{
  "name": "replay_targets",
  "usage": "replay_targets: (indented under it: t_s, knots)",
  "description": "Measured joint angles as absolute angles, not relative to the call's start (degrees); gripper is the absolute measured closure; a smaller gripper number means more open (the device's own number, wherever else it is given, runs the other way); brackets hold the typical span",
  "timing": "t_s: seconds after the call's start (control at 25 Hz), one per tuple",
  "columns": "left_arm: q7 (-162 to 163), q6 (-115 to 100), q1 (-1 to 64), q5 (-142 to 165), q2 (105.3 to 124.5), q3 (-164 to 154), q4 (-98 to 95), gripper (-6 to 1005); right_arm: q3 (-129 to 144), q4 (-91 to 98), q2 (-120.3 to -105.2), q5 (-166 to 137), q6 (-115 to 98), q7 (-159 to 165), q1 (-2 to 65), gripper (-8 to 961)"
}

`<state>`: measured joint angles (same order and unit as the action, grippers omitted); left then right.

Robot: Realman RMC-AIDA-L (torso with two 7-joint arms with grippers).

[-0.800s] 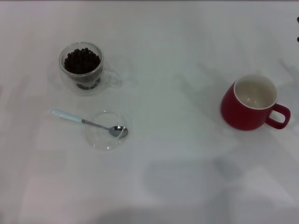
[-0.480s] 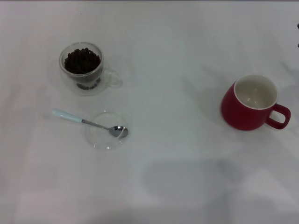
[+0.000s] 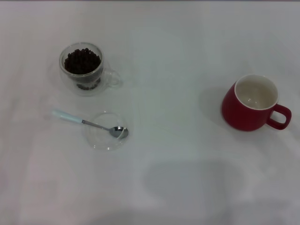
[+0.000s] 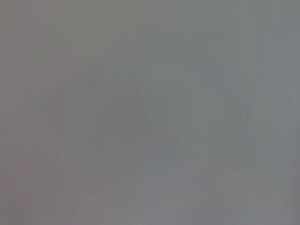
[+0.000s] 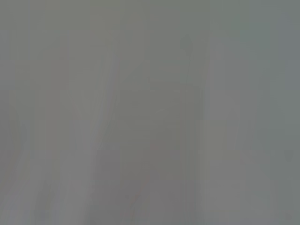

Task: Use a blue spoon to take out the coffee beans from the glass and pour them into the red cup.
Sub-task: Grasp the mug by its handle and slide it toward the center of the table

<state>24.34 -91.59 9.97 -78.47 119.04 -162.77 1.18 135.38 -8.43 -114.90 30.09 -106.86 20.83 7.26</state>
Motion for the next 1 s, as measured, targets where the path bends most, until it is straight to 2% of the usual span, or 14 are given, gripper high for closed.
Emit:
replay_targets:
  t_s: [0.32, 1.0]
  knots:
    - [23.9, -91.4, 10.3, -78.4, 119.09, -162.8, 0.2, 377, 135.4, -12.9, -115.01, 21.6, -106.0, 21.5, 5.3, 199]
    - [22.3, -91.2, 11.4, -78.6, 119.01, -162.5, 0.5, 377, 135.5, -6.6, -115.13, 18.1, -92.8, 17.5, 6.6, 200]
